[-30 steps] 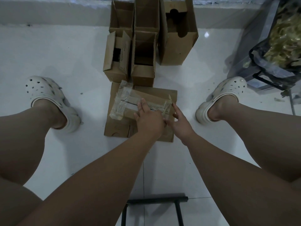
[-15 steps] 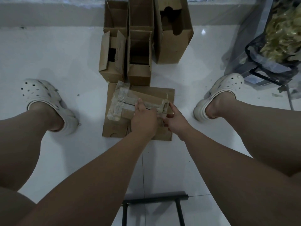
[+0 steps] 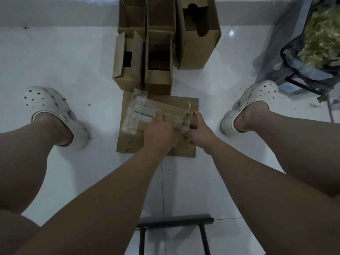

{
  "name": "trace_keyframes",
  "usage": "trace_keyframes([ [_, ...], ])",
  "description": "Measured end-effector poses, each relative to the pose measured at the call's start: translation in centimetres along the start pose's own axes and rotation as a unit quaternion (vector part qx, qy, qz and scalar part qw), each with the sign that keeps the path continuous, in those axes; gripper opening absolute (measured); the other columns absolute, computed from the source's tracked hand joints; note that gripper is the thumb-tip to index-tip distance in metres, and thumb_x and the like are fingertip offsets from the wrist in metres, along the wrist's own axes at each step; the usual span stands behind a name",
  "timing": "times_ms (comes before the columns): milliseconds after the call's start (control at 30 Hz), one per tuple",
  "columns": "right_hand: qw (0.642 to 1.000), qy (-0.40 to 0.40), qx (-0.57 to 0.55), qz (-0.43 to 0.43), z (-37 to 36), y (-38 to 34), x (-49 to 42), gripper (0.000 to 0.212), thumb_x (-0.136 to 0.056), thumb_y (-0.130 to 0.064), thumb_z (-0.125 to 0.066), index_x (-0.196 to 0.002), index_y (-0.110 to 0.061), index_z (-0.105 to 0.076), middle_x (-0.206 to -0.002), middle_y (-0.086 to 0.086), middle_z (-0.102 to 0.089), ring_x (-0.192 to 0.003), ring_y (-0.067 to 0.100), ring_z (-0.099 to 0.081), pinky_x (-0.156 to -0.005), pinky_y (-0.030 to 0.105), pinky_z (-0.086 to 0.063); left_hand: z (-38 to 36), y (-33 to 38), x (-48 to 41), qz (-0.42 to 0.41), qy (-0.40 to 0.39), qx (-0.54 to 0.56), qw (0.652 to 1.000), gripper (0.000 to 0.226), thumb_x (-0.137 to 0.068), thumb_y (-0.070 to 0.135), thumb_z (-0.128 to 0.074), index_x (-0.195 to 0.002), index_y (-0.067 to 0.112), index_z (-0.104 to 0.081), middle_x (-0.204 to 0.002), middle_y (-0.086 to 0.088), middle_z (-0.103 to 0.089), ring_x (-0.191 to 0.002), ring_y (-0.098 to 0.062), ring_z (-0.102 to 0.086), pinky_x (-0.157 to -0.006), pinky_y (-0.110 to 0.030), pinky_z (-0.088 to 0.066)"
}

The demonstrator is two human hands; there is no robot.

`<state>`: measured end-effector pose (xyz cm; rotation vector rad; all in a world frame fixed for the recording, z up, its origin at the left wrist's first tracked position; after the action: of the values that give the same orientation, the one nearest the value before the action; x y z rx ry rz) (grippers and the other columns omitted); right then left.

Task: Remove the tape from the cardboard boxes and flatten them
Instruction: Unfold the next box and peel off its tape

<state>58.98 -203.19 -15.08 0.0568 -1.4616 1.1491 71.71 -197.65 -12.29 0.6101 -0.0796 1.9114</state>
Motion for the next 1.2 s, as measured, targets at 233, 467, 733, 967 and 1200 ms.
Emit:
trace_keyframes([
  [233, 1.0, -0.008, 0.016, -0.01, 0.0, -0.3, -0.3, 0.081, -0.093, -0.014, -0.062, -0.152, -0.038, -0.013, -0.127, 0.008, -0.059, -0.104, 0.028, -0.062, -0.086, 0.044, -0.055, -0.1, -0.1, -0.2, 0.002, -0.003, 0.01, 1.0, 0.034, -0.098, 0.02, -0.042, -0.13, 0.01, -0.046, -0.155, -0.015, -0.02, -0.131, -0.03, -0.041, -0.093, -0.037, -0.043],
  [467, 1.0, -0.006, -0.017, -0.023, -0.3, -0.5, -0.3, 0.068, -0.097, -0.029, -0.057, -0.15, -0.043, -0.017, -0.128, 0.002, -0.056, -0.108, 0.025, -0.06, -0.067, 0.033, -0.055, -0.2, -0.1, -0.1, 0.008, -0.003, 0.03, 1.0, 0.038, -0.1, 0.022, -0.035, -0.134, 0.008, -0.041, -0.156, -0.017, -0.015, -0.14, -0.029, -0.028, -0.1, -0.039, -0.039],
  [733, 0.996, 0.076, -0.035, -0.035, -0.5, -0.7, -1.4, 0.045, -0.102, -0.039, -0.044, -0.145, -0.028, -0.036, -0.134, 0.011, -0.053, -0.115, 0.035, -0.057, -0.085, 0.052, -0.057, -0.3, -0.4, -0.2, 0.003, -0.003, 0.049, 0.999, 0.041, -0.099, 0.032, -0.033, -0.128, 0.011, -0.053, -0.157, -0.013, -0.017, -0.142, -0.024, -0.023, -0.108, -0.036, -0.03],
  [967, 0.993, 0.1, -0.037, -0.046, -0.4, -1.2, -2.0, 0.041, -0.103, -0.033, -0.043, -0.143, -0.027, -0.041, -0.132, 0.009, -0.056, -0.115, 0.034, -0.057, -0.088, 0.051, -0.056, 0.1, 0.4, -0.5, 0.039, -0.012, 0.034, 0.999, 0.069, -0.086, 0.073, -0.03, -0.125, 0.021, -0.054, -0.154, -0.011, -0.026, -0.136, -0.027, -0.034, -0.096, -0.042, -0.041],
  [1200, 0.997, 0.06, -0.035, -0.036, -0.9, -0.9, -1.4, 0.04, -0.101, -0.039, -0.041, -0.139, -0.032, -0.048, -0.118, 0.006, -0.064, -0.104, 0.031, -0.062, -0.087, 0.048, -0.056, 1.4, 1.9, -1.7, 0.114, 0.071, 0.145, 0.98, 0.063, -0.085, 0.071, -0.036, -0.114, 0.021, -0.062, -0.13, -0.008, -0.044, -0.12, -0.025, -0.04, -0.089, -0.038, -0.04],
])
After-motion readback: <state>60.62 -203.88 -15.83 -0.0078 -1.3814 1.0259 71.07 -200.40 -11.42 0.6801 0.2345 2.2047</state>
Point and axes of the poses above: each hand's wrist, its own x-axis away from the middle knuckle, its own z-axis out of the back of the hand, y = z × x, the point moved 3 cm from there along -x, towards the middle knuckle
